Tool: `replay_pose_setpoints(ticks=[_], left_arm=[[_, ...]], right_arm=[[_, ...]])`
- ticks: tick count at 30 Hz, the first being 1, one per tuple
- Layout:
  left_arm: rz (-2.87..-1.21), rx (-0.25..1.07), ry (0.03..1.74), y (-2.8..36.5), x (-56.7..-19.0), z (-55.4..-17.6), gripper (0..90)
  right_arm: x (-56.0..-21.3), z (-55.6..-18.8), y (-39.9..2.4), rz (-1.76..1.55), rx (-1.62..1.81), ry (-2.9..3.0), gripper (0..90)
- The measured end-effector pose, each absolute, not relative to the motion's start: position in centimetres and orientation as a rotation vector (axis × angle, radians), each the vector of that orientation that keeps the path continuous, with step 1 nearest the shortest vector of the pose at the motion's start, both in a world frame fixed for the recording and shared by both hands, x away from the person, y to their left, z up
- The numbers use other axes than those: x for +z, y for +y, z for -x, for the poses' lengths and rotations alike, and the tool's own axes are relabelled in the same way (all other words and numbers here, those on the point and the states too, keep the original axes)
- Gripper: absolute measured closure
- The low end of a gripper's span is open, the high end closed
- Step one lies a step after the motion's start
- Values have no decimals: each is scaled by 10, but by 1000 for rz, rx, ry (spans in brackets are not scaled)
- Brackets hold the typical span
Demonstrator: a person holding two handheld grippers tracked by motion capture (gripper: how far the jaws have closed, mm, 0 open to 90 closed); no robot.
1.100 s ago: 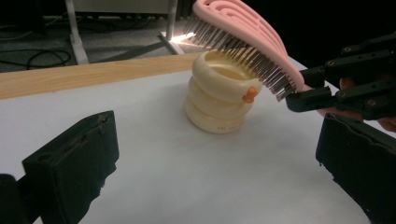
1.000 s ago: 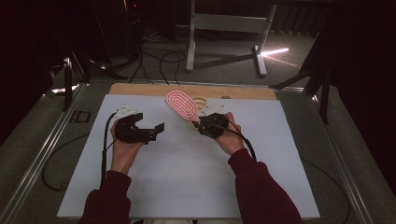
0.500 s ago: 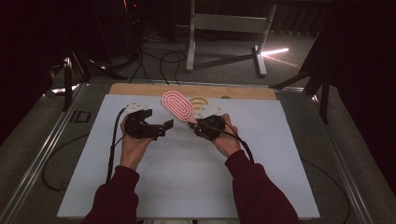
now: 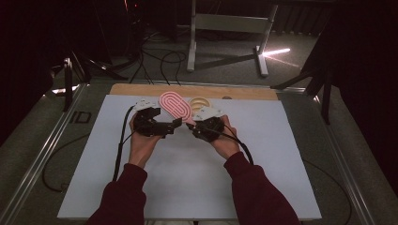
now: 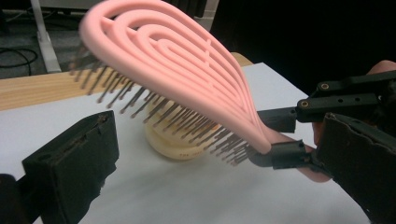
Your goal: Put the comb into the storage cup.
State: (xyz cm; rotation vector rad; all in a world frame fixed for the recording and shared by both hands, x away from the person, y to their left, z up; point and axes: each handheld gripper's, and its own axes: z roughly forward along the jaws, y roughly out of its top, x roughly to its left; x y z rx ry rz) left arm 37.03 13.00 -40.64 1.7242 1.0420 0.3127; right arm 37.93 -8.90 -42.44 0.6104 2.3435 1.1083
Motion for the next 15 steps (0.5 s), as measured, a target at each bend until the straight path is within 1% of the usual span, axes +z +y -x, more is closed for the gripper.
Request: replay_pose_setpoints(ticks=[2, 12, 15], left_arm=[[-1711, 287, 1053, 127, -407, -373, 0], [-1673, 252, 1089, 123, -406, -379, 1], [-1666, 244, 1096, 123, -405, -381, 22]], right_arm=[[-423, -378, -88, -609, 1120, 2336, 702], [-420, -373, -85, -587, 1148, 2318, 702], [-419, -371, -84, -586, 1156, 2317, 702]])
